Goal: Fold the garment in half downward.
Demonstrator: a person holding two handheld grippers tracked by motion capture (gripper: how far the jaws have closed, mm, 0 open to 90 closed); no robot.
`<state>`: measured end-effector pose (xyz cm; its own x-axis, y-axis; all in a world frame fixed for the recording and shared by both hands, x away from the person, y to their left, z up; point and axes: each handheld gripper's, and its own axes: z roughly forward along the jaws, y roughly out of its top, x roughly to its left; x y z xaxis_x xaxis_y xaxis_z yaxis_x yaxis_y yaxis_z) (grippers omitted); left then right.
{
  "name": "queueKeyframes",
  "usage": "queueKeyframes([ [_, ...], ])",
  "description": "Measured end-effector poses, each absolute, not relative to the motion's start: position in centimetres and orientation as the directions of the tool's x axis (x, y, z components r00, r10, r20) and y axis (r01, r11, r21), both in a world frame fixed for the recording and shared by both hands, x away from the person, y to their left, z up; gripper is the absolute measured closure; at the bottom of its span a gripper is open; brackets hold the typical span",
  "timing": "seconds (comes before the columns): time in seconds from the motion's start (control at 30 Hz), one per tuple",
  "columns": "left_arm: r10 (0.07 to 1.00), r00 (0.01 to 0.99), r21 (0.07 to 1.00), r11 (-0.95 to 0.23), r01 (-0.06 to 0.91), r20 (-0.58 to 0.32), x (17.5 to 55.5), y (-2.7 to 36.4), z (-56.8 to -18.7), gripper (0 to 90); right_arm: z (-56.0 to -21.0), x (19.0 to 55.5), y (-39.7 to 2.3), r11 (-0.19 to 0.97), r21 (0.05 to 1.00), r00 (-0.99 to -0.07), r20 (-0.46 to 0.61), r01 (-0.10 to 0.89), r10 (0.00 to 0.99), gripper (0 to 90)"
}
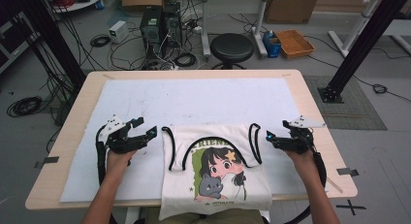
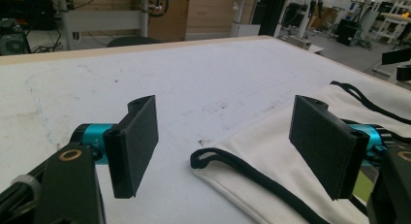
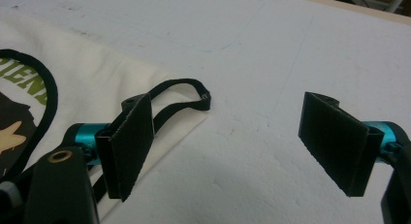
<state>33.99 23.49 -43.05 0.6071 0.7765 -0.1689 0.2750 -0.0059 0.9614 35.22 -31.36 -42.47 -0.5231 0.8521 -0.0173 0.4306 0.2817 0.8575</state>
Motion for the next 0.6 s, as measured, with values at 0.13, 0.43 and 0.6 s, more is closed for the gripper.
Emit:
queueKeyframes([
  [0.13,0.78,0.601,0.956,-0.017,0.294,-0.171,34.0,23.4,-43.0,26.1,-42.6,35.5,-31.4,0.277,0.849,-0.525,0.0,0.45,0.851,20.3],
  [0.43,0.794,0.573,0.929,-0.031,0.37,-0.202,35.3,22.9,-42.9,26.1,-42.6,36.8,-30.5,0.276,0.814,-0.553,0.066,0.511,0.831,20.3],
  [0.6,0.799,0.564,0.893,-0.079,0.443,-0.209,37.6,21.9,-42.7,26.3,-42.7,39.2,-29.3,0.283,0.779,-0.545,0.089,0.56,0.834,20.3],
])
